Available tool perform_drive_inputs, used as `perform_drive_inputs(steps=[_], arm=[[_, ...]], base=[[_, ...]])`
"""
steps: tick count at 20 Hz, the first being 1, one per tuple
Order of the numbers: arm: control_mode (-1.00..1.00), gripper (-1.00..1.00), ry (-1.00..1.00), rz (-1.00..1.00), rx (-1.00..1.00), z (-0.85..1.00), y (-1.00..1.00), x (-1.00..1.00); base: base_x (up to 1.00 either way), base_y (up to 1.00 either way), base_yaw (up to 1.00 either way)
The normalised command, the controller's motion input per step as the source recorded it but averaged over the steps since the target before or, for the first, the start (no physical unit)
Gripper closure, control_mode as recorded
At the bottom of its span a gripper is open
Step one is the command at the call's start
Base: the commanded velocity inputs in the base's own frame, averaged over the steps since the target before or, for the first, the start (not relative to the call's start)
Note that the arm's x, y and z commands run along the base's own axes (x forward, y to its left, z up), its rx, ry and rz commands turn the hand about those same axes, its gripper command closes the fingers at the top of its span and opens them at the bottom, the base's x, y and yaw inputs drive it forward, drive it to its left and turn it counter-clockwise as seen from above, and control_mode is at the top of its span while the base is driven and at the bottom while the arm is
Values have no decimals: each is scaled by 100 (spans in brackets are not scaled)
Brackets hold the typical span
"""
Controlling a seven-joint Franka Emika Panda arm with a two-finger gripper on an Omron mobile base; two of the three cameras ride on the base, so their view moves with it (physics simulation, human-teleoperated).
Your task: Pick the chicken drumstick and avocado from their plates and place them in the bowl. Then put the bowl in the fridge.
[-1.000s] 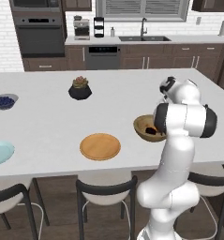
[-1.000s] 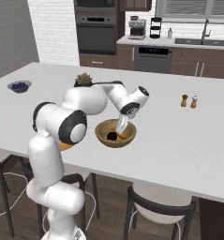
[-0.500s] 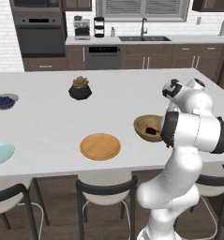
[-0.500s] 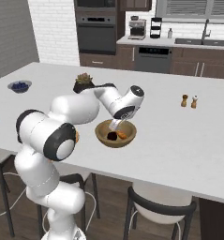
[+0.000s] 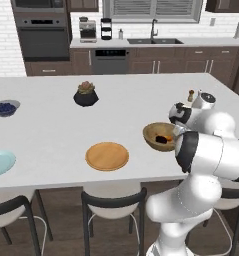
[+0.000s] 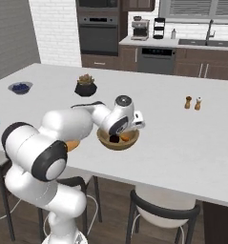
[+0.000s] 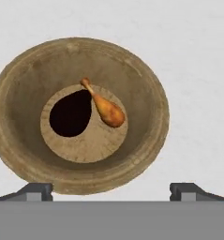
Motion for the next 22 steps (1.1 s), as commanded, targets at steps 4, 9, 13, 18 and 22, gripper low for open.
perform_drive_inputs(steps=[4,9,13,18,22], arm=[[-100,-100,28,-83,39,57,-22,-32],[-100,-100,19,-71,45,59,-30,-49],[-100,-100,0,-43,37,-20,0,-54],[-100,-100,2,-20,15,-37,1,-1],[-100,-100,12,-9,0,-44,0,28]], base=[[0,0,0],[0,0,0],[0,0,0],[0,0,0],[0,0,0]])
